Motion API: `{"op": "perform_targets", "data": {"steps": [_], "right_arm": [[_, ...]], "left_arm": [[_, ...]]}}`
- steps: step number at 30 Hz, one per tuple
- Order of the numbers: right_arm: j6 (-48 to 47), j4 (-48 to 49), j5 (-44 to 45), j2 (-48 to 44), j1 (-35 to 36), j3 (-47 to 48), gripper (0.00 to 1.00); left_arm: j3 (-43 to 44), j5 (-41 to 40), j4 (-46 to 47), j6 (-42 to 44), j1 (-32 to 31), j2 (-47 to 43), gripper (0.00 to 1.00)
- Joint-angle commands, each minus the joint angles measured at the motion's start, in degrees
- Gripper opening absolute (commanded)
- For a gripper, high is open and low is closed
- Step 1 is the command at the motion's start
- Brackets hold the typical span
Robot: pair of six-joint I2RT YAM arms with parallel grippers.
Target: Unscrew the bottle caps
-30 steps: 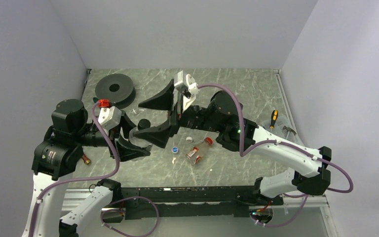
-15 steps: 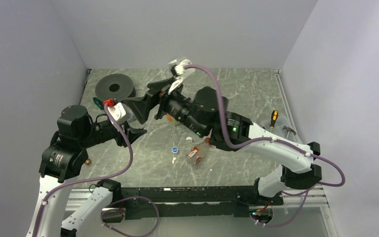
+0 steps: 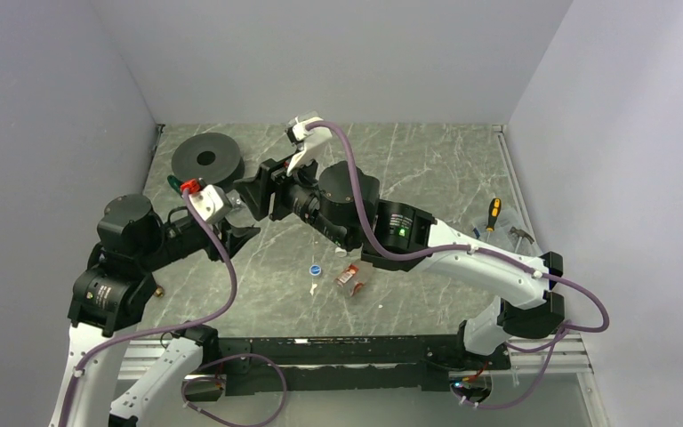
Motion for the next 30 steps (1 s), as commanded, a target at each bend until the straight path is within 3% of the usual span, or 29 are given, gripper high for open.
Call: {"op": "perform_targets", "data": {"steps": [1,6,12,20,25,30], "right_arm": [[1.66,1.78,-0.91,-1.08,-0.6,-0.34,0.51],[2.6,1.62,-2.07,-0.59,-0.89,-0.56,0.57],[3.39,2.42,-2.63,-0.88,-1.37,-1.69,0.5],[3.23,2.88,-3.09,-0.38,-1.7,-2.14,0.49],[2.88,4.0,-2.33,-1.07,-1.79,-3.26,0.3],[-0.13,7.75,-5.37,-2.88,-1.84,-6.63,0.2]], "left_arm": [[-0.19,-0.5,2.69,-0.63,0.08,-0.24,0.3],[-0.12,-0.48,2.88,-1.02,0.08,-0.21,0.3],[-0.03,-0.32,2.96,-1.56,0.08,-0.13,0.3],[0.67,-0.31,3.66,-3.67,0.08,0.54,0.3],[0.82,-0.51,3.38,-3.83,0.08,0.68,0.3],[1.57,1.72,3.46,-5.35,0.08,1.02,0.29]]}}
